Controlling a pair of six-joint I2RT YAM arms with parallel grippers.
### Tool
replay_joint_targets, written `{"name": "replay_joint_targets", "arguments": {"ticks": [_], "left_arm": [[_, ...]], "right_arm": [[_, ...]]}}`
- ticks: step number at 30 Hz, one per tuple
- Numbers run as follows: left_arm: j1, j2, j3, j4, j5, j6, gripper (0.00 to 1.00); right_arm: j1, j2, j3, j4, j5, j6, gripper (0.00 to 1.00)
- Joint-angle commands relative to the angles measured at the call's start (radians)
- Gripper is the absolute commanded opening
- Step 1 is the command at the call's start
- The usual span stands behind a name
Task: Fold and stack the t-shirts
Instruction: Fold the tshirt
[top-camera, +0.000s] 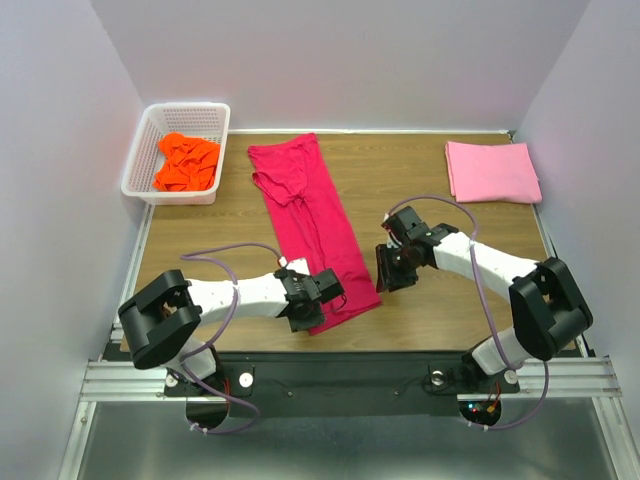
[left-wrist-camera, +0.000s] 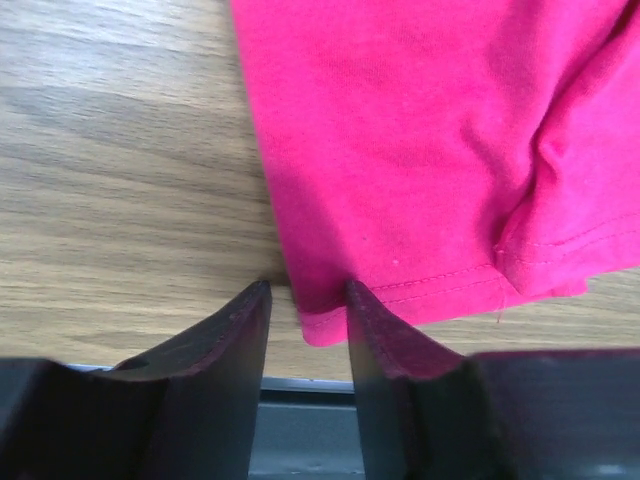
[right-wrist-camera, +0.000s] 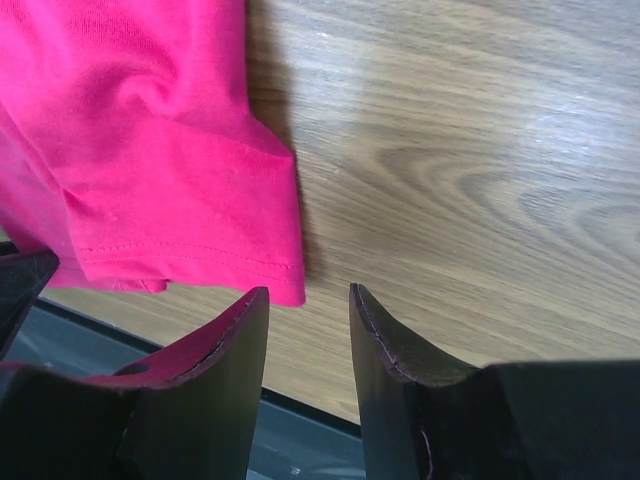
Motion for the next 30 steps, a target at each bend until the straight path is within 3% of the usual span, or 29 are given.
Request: {"name": "replay_joint_targets", "arguments": {"ticks": [1,9,10,17,18,30], "left_arm": [[-0.018,0.018,0.028,-0.017,0.010,0.016,0.41],[-0.047,0.041,0.034,-0.030,0.044,0.018,0.40],[-0.047,0.041,0.033,-0.034,0.044,0.018,0.33],[-0.047,0.016,0.013,-0.045,0.034,0.007,0.25],[-0.047,0.018,0.013,-0.045,0.033,0.007,0.21],[-0.047,0.033,0.011,-0.030,0.031,0.022,0.18]], "right_arm": [[0.007,0.013,-0.008,0.039,-0.038,0.014,0.44],[0.009,0.026,-0.011,0.052,-0.055,0.033,0.44],[0.010,0.028,-0.013,0.053,-0.060,0.034,0.44],[0.038,0.046,-0.011,0.056,-0.055,0.040,0.44],[0.044,0.048,-0.013,0.056,-0.051,0.043,0.44],[0.070,0.066,-0.057,0.069,-0.006,0.056,0.44]]}}
